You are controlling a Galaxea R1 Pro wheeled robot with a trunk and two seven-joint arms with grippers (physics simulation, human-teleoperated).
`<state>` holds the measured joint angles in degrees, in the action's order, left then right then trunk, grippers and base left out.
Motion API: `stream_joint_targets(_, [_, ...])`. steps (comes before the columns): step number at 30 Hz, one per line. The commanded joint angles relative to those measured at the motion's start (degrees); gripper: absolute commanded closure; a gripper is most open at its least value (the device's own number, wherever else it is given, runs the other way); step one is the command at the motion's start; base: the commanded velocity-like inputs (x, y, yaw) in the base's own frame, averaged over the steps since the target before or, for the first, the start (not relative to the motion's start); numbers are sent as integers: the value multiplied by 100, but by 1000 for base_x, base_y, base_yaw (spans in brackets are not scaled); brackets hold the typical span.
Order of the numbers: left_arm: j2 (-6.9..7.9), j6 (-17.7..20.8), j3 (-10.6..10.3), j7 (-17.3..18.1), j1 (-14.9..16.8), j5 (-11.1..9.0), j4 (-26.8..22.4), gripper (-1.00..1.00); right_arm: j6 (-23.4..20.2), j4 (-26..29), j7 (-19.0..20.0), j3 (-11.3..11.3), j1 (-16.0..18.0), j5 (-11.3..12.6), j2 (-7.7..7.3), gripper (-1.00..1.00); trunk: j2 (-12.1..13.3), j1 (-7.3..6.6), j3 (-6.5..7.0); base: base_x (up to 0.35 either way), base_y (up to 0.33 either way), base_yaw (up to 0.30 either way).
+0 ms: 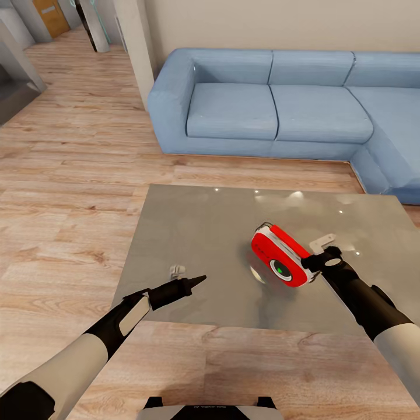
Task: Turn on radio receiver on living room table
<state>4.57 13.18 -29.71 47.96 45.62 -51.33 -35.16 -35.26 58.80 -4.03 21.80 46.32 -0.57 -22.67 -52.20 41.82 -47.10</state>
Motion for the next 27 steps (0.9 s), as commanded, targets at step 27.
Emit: stream_joint_targets(27, [0,0,0,-6,0,2,0,100,-2270,2127,50,-15,0,-40,-118,-100,0,0,0,0,0,0])
